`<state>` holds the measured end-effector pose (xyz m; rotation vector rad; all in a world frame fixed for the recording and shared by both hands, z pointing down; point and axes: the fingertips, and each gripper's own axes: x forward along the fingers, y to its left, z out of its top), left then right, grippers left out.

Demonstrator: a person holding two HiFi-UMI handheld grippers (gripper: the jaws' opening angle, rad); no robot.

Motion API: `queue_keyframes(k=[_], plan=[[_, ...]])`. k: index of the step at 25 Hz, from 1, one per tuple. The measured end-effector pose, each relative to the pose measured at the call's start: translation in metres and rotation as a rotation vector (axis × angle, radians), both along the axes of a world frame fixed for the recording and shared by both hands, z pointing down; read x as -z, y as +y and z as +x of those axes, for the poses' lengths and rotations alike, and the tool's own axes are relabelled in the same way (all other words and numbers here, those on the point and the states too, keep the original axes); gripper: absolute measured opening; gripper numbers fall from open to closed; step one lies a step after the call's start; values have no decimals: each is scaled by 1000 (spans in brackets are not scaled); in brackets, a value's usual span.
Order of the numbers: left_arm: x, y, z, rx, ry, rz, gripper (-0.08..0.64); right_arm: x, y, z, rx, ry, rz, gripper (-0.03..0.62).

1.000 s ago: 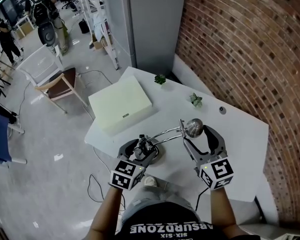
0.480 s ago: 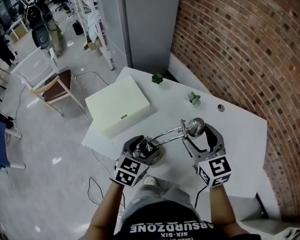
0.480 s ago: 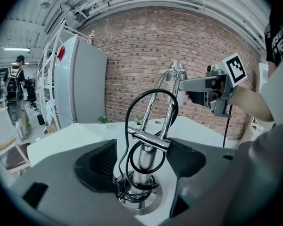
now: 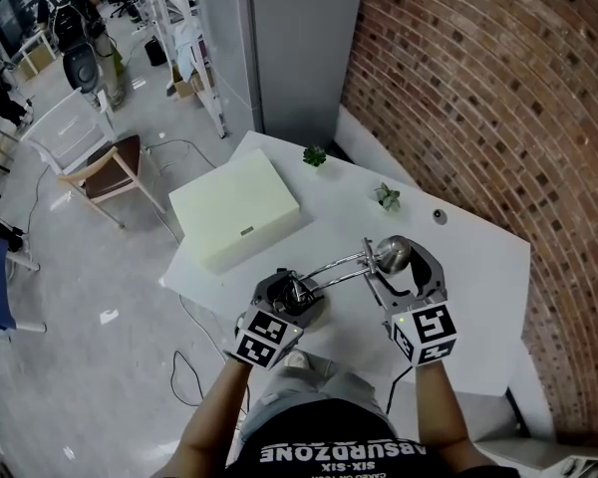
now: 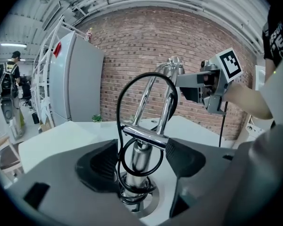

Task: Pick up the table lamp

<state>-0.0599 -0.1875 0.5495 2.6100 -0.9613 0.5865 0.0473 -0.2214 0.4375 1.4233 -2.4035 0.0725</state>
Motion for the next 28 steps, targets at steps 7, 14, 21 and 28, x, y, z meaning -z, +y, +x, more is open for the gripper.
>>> queue_keyframes(k=[7,14,21,28], plan=[[2,-4,-5,29,-12,27,259,0,-4,2,-20,-37,7,296],[2,-2,-5,51,17,0,227,-2,-4,4,-41,-77,4,290],[5,-1,-6,89,95,-23,210,-1,-4,4,-43,-116,9,287],[10,2,-9,81,70,10,189,-1,-3,3,-42,-117,12,285]])
